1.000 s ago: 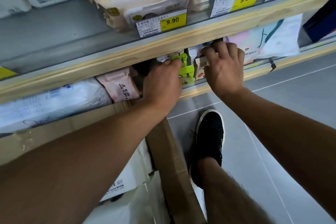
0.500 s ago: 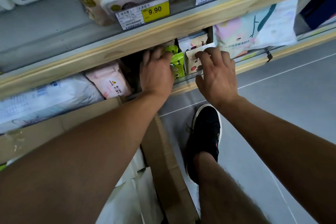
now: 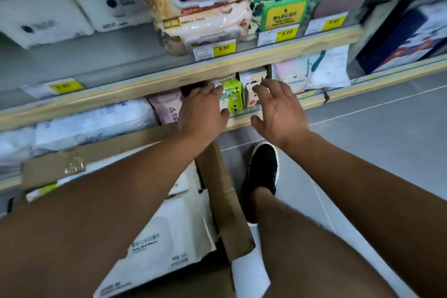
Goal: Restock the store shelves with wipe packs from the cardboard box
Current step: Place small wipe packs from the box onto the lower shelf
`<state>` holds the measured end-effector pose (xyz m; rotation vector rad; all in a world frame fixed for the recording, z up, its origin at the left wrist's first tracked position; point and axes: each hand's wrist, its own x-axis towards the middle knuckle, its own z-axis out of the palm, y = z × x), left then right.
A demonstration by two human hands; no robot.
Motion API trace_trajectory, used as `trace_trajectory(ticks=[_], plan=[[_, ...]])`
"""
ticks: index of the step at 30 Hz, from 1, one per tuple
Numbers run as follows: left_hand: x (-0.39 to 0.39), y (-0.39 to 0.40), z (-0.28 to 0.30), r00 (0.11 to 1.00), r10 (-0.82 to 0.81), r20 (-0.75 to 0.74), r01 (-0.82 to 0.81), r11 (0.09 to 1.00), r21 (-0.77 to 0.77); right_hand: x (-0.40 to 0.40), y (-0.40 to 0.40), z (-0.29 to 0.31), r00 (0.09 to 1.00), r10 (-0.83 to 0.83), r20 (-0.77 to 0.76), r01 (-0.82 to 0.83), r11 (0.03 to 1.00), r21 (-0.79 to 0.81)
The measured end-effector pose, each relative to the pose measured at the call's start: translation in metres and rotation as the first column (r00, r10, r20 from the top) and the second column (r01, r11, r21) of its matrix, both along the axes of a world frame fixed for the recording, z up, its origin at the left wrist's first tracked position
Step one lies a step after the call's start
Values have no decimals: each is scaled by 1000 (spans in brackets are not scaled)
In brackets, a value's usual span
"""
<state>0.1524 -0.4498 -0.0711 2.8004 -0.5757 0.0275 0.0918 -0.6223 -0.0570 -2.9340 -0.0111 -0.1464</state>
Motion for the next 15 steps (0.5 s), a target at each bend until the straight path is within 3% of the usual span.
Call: trace_trajectory(ticks=[4,9,15], plan=[[-37,43,43,995,-70,77,70,998,0,-23,31,52,997,77,-10,-77,996,-53],[-78,111,88,995,-31,99,37,998,-59,-51,83,106,987,163,-16,-164,982,-93],[-123,200,106,998,69,13,-68,997,-46,-88,171,121,967,239,-82,-240,971,-6]])
